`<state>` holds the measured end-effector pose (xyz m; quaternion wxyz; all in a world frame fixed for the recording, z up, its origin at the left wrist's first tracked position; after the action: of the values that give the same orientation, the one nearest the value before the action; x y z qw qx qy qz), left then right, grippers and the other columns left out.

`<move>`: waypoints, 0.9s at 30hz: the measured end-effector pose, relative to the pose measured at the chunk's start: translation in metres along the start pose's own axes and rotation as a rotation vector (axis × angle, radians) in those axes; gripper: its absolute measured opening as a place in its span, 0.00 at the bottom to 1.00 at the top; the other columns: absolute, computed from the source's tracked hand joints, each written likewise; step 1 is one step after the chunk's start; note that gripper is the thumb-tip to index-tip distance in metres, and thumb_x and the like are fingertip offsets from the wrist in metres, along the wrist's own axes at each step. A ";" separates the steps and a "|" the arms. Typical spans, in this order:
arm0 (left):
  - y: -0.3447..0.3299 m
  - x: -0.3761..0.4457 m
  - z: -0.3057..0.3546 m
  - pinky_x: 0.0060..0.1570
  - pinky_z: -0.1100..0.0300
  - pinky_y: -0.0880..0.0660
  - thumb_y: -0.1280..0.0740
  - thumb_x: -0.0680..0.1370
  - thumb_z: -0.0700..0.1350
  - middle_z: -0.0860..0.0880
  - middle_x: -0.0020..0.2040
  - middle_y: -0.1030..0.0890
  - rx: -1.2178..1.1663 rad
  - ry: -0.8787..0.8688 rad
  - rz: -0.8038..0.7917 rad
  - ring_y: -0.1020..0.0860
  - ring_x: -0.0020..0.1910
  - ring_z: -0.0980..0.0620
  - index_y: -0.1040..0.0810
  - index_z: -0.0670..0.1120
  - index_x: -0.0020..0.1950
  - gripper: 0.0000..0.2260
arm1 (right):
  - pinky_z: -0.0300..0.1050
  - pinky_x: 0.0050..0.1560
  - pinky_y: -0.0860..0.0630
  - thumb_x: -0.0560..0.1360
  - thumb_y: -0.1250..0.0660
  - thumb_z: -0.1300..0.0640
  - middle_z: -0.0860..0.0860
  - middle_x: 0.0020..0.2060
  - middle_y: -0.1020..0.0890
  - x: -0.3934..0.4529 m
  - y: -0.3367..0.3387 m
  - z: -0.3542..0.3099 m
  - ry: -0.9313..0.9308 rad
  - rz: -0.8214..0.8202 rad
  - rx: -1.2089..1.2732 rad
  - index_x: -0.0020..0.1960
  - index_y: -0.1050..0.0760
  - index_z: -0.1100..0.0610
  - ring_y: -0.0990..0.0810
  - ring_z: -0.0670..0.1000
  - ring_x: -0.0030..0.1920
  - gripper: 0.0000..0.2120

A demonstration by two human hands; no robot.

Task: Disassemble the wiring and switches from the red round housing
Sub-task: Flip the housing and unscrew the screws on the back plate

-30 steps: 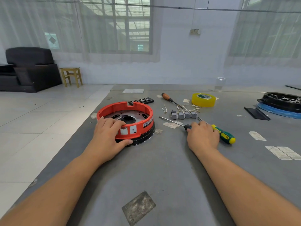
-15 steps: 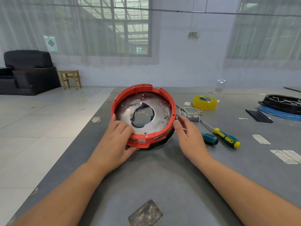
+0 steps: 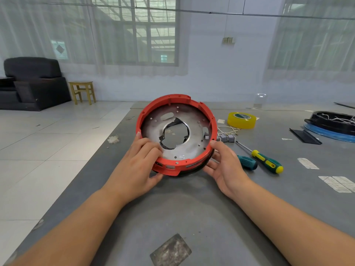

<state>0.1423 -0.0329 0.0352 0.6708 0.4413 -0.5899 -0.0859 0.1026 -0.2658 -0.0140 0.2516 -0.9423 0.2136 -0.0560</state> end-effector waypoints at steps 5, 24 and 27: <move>-0.004 0.003 0.008 0.78 0.28 0.44 0.16 0.66 0.53 0.40 0.76 0.30 0.089 0.013 -0.049 0.36 0.78 0.31 0.28 0.51 0.69 0.36 | 0.53 0.42 0.16 0.76 0.28 0.50 0.58 0.47 0.14 -0.002 0.002 -0.008 -0.041 0.016 -0.015 0.66 0.25 0.59 0.13 0.59 0.45 0.22; -0.027 -0.019 -0.029 0.45 0.52 0.16 0.36 0.70 0.38 0.51 0.52 0.18 -1.529 0.946 0.552 0.19 0.40 0.56 0.29 0.54 0.70 0.28 | 0.54 0.67 0.23 0.66 0.24 0.41 0.53 0.65 0.20 -0.005 -0.013 0.009 -0.021 -0.084 -0.086 0.68 0.26 0.52 0.17 0.55 0.61 0.33; -0.034 -0.022 -0.028 0.42 0.50 0.16 0.37 0.71 0.39 0.48 0.55 0.17 -1.654 1.031 0.539 0.19 0.41 0.52 0.27 0.50 0.72 0.28 | 0.55 0.65 0.21 0.68 0.23 0.43 0.53 0.66 0.20 -0.006 -0.015 0.010 -0.025 -0.109 -0.078 0.76 0.33 0.54 0.16 0.58 0.60 0.41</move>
<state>0.1736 -0.0256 -0.0019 0.9362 -0.3268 -0.0636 -0.1123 0.1051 -0.2471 -0.0157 0.2137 -0.9623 0.1610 -0.0495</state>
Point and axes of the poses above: each hand's wrist, its own x-axis towards the middle knuckle, its own y-axis out of the back of the hand, z = x × y, the point moved 7 cm from there along x, towards the middle knuckle
